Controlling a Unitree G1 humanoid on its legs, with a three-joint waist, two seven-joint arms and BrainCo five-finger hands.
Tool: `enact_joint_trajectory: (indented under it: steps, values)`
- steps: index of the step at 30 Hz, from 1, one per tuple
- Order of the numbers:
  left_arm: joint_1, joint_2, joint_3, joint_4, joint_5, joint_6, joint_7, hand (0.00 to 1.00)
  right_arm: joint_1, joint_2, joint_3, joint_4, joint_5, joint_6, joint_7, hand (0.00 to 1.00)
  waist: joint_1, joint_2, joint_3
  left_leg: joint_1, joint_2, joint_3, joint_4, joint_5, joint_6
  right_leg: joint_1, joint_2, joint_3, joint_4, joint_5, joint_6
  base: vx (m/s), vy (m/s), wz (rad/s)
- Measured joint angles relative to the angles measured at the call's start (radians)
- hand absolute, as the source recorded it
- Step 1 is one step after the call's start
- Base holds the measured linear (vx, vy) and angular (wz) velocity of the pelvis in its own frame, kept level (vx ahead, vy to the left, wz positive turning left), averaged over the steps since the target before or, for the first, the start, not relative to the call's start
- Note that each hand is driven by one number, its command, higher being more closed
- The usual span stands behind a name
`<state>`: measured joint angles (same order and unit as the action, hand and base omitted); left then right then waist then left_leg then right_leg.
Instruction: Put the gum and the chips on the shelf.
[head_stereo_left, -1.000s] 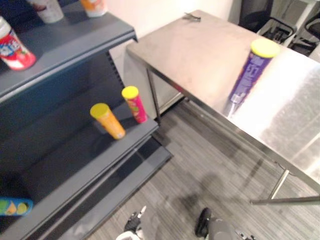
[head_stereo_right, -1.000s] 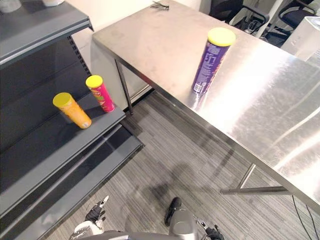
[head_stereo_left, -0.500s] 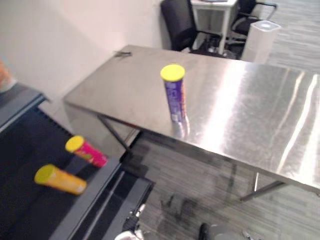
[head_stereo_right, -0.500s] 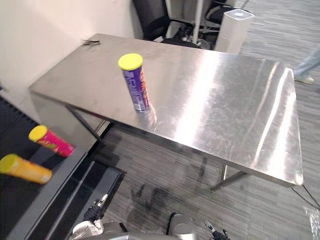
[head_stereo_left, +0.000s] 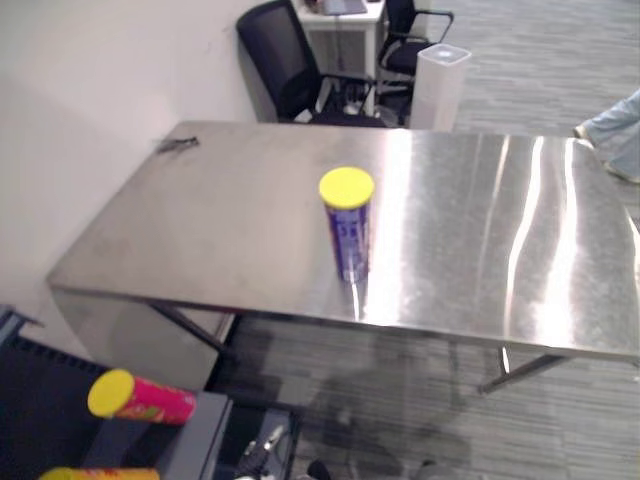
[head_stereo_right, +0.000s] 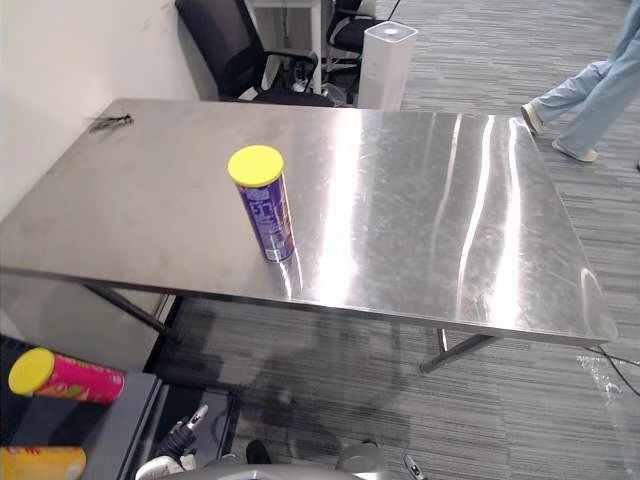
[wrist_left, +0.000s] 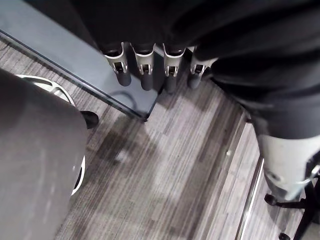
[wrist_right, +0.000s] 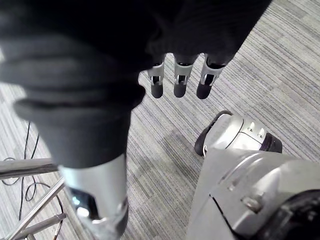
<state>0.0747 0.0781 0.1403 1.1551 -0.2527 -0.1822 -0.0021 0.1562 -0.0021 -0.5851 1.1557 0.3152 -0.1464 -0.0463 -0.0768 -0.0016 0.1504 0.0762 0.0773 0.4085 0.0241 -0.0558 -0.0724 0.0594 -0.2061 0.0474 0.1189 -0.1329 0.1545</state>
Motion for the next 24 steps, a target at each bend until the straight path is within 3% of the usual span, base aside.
enact_joint_trajectory:
  steps: [7,13,15,17,21,24]
  values:
    - [-0.001,0.003,-0.023,0.000,0.061,0.003,-0.001,0.00,0.001,-0.024,-0.134,0.022,0.002,0.012,-0.009,0.00,0.002,-0.005,-0.022,0.015,-0.006,0.018,-0.062,0.023,0.001,-0.009,0.005,0.000,-0.039,0.002,0.002,-0.01,-0.024,-0.10]
    - [0.000,0.002,0.041,-0.002,0.079,0.019,-0.002,0.00,-0.040,-0.141,-0.579,0.038,0.061,0.015,-0.031,0.00,-0.002,-0.013,-0.037,0.010,-0.023,0.026,-0.121,0.057,0.001,-0.029,0.007,0.002,-0.068,0.017,0.008,-0.03,-0.004,-0.04]
    - [0.001,0.004,0.067,-0.005,0.079,0.019,-0.001,0.00,-0.061,-0.233,-0.796,0.039,0.120,0.015,-0.048,0.00,-0.004,-0.021,-0.053,-0.001,-0.024,0.024,-0.125,0.057,0.002,-0.037,0.007,0.002,-0.068,0.020,0.008,-0.02,-0.011,0.04]
    - [0.001,0.003,0.075,-0.007,0.079,0.019,-0.002,0.00,-0.089,-0.317,-0.923,0.037,0.128,0.014,-0.074,0.00,-0.007,-0.019,-0.063,-0.004,-0.023,0.023,-0.125,0.058,0.003,-0.038,0.009,0.002,-0.067,0.025,0.006,0.00,0.000,0.00]
    - [0.011,0.003,0.094,-0.007,0.079,0.019,-0.002,0.00,-0.170,-0.432,-0.934,-0.075,0.158,0.012,-0.127,0.00,-0.035,-0.021,-0.077,-0.004,-0.022,0.023,-0.126,0.059,0.004,-0.040,0.010,0.003,-0.061,0.026,0.006,-0.01,-0.006,0.00]
    - [0.020,0.002,0.093,-0.006,0.078,0.020,-0.001,0.00,-0.240,-0.448,-0.776,-0.369,0.155,0.001,-0.219,0.00,-0.053,-0.020,-0.081,-0.007,-0.020,0.025,-0.126,0.061,0.003,-0.054,0.013,0.008,-0.048,0.026,0.006,-0.05,-0.025,-0.03]
